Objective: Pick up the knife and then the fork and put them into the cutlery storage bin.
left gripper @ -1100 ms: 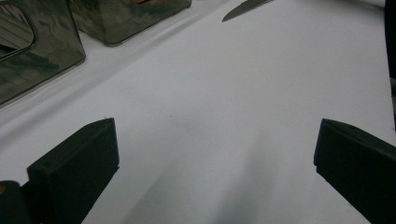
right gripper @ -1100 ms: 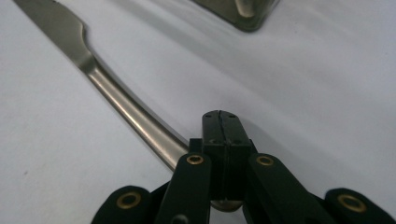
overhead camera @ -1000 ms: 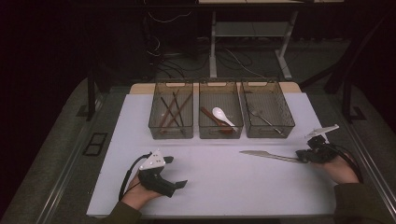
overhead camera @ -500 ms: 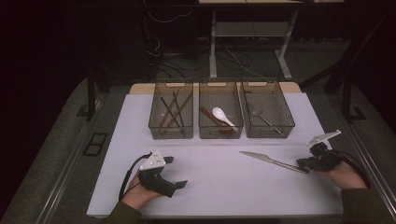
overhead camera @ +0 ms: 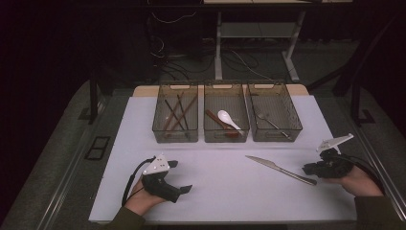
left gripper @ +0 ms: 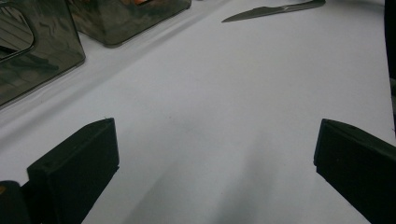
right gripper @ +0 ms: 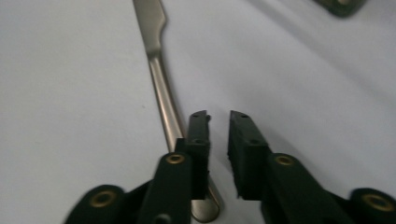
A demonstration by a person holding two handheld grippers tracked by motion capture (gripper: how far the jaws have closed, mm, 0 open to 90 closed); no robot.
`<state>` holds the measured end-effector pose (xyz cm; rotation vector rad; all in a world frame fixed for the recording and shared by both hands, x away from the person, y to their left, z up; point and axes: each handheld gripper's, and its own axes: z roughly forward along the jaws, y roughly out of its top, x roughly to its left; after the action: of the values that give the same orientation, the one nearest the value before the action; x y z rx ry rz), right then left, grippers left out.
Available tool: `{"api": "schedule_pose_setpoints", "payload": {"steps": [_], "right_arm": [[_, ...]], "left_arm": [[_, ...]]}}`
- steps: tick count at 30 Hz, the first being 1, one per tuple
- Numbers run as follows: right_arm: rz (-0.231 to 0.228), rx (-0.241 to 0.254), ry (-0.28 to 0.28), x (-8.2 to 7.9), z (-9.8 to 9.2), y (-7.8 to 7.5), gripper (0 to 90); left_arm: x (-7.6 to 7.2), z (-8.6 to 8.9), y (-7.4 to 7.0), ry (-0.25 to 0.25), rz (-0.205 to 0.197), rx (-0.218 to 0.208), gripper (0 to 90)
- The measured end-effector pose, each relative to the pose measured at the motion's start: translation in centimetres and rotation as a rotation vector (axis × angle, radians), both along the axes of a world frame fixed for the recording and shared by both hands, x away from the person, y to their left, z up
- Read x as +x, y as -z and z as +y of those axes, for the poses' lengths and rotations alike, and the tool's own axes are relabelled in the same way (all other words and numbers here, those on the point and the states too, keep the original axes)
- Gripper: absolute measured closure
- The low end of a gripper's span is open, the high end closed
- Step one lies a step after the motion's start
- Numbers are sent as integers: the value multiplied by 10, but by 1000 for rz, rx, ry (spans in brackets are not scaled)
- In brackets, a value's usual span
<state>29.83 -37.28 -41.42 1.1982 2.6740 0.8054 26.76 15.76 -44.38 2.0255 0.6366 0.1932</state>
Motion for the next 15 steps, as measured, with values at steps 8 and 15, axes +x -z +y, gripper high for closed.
{"api": "schedule_pose_setpoints", "payload": {"steps": [8, 15], "right_arm": [[9, -81, -117, 13, 31, -15, 635], [59, -175, -224, 27, 61, -15, 652]], "left_arm": [[0, -1, 0, -3, -1, 1, 0], [0, 0, 0, -4, 3, 0, 0]]}}
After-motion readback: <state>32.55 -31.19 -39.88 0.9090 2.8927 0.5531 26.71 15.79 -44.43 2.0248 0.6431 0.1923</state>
